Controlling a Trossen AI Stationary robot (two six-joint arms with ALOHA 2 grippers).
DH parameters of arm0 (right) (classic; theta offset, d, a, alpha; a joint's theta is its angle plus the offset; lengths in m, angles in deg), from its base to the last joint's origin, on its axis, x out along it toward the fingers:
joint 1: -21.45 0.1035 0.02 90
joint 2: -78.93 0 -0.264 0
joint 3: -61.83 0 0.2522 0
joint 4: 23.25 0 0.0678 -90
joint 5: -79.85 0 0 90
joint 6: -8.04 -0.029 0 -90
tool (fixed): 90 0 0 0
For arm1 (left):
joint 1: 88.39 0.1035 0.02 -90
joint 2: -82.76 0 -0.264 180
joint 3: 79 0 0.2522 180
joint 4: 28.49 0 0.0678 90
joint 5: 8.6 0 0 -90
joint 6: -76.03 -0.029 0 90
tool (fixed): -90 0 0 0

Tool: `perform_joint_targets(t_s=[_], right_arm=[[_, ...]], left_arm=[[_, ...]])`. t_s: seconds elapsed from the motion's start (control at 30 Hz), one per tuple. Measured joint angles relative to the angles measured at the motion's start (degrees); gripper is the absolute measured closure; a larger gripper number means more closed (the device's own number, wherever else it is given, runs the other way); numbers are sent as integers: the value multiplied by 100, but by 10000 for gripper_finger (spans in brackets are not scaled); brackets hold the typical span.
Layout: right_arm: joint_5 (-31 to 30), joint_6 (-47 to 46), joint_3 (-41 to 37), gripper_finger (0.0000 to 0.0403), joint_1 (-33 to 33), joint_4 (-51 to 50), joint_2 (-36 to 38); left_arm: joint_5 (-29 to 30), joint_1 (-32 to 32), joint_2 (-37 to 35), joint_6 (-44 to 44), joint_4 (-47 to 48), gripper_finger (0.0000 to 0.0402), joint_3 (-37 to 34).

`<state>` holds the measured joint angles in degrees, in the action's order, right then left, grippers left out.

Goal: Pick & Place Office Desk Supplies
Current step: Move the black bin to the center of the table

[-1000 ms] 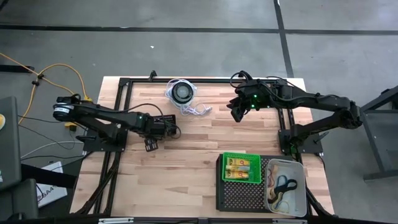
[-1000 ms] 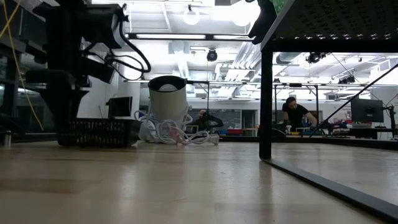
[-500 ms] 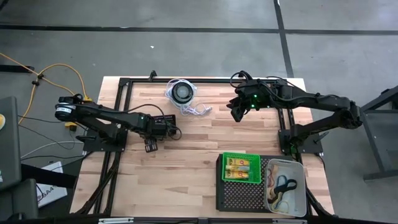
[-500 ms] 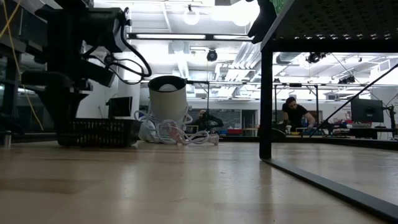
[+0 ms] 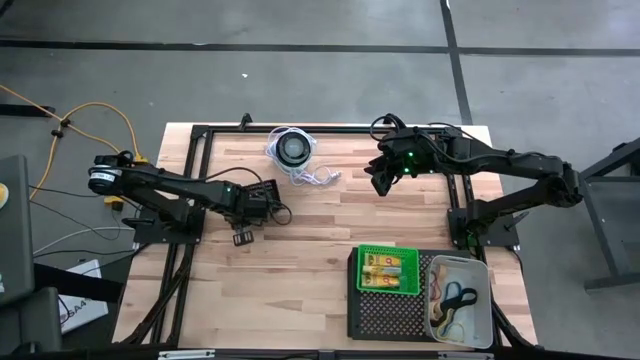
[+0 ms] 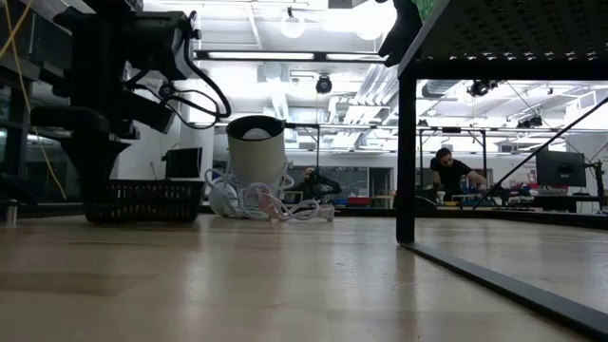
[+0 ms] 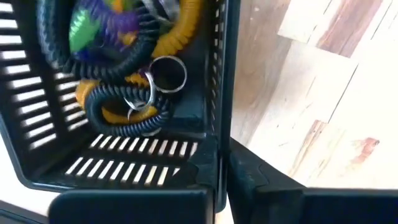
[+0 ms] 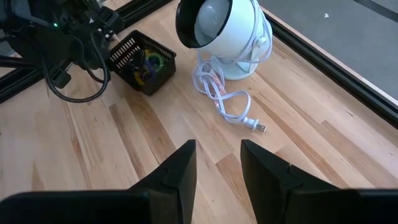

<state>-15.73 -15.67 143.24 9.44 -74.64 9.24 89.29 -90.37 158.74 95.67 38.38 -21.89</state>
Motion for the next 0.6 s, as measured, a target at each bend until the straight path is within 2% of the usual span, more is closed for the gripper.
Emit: perform_joint_targets(t_s=[0.37, 0.6], right_arm=[[-2, 0, 0, 290, 0, 18, -2], [-1, 0, 0, 290, 0, 18, 0]], left_arm=[[-35, -119, 0, 61, -26, 398, 1], [-78, -406, 0, 276, -223, 399, 144]])
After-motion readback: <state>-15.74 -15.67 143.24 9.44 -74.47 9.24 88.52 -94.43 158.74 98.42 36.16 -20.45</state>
